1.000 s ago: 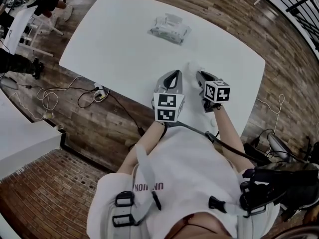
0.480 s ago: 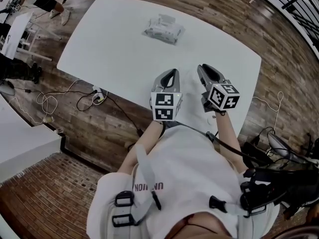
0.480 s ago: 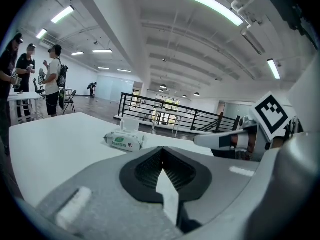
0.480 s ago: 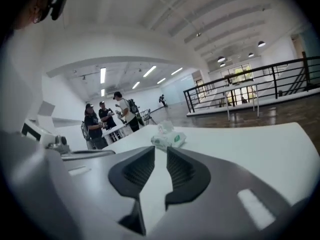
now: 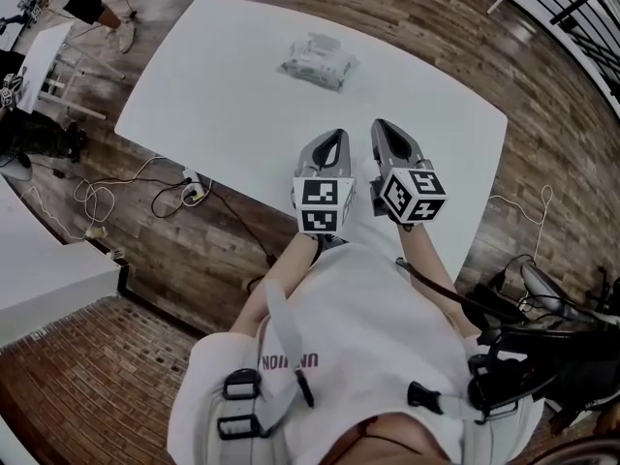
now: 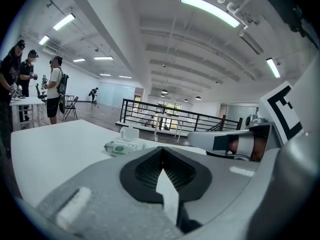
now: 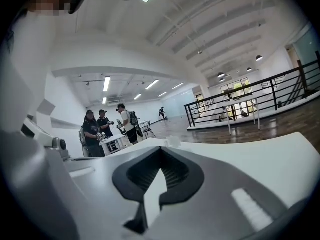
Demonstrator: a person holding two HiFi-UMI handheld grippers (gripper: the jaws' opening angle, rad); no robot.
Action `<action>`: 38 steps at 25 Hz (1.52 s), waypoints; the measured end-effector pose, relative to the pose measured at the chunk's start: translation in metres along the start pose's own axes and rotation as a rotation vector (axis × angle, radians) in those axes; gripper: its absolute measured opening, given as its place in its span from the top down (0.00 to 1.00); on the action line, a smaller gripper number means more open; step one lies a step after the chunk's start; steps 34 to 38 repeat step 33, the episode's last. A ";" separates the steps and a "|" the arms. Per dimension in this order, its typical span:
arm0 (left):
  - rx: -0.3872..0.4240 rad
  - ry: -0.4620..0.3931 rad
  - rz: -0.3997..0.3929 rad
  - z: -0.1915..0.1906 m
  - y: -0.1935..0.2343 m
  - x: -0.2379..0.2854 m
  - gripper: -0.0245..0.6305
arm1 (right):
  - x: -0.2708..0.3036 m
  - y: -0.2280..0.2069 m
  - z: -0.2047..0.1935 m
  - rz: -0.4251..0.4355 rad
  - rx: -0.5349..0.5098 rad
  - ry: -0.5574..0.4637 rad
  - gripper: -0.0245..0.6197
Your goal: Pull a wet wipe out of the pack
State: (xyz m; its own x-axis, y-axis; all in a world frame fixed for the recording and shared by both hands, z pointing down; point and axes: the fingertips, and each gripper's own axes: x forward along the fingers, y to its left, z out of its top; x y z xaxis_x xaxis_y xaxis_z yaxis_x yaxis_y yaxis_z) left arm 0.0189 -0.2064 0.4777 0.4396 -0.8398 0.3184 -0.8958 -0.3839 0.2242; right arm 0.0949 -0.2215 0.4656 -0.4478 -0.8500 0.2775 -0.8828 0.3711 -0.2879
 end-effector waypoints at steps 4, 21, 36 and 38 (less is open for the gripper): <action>0.000 0.001 0.011 0.000 0.002 0.000 0.96 | 0.003 0.006 -0.001 0.018 -0.012 0.007 0.95; 0.011 -0.007 0.011 0.002 0.007 -0.002 0.96 | 0.005 0.010 0.000 0.033 -0.024 0.012 0.95; 0.008 -0.008 0.008 0.003 0.011 -0.005 0.96 | 0.007 0.016 0.000 0.034 -0.026 0.013 0.95; 0.008 -0.008 0.008 0.003 0.011 -0.005 0.96 | 0.007 0.016 0.000 0.034 -0.026 0.013 0.95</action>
